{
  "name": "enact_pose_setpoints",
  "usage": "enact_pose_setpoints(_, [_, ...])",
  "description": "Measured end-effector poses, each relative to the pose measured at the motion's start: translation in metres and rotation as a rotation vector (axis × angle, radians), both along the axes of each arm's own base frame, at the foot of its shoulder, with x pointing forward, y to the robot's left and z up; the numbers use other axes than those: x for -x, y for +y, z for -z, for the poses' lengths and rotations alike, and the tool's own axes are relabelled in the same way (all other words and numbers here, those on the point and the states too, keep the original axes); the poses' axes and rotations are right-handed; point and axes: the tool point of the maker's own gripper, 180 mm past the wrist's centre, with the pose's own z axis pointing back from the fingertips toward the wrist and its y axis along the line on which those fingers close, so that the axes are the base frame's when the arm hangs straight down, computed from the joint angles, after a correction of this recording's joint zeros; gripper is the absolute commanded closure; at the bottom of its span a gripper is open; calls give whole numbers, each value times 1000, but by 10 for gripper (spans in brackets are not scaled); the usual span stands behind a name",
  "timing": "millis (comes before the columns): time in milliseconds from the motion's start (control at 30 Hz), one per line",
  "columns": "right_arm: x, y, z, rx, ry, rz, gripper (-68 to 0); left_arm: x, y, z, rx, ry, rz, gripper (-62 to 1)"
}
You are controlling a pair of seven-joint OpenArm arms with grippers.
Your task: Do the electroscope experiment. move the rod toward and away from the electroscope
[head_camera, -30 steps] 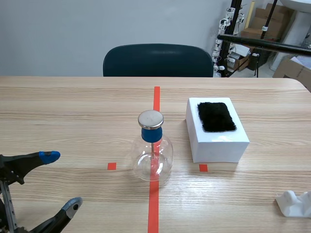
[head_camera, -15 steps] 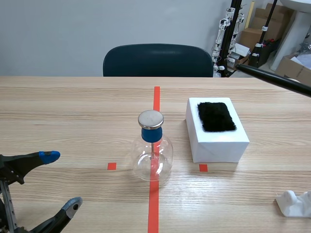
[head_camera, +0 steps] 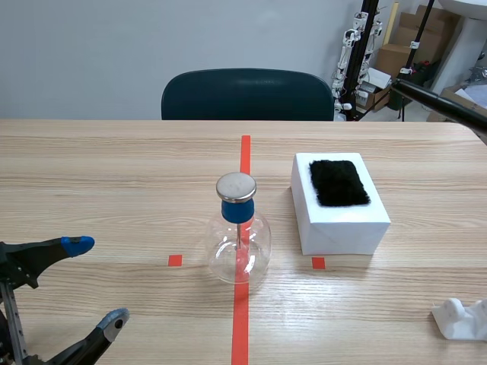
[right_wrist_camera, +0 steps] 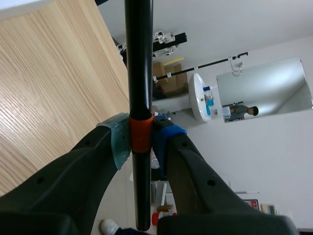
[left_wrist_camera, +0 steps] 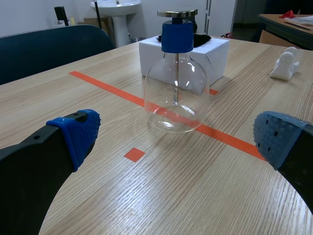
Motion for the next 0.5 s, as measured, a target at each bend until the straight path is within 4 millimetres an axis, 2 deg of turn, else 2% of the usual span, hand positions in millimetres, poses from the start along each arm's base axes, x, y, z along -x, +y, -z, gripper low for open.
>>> enact_pose_setpoints(500, [-1,-3,-4,11,-21,13,2,0,0,0,0,0,0,-623])
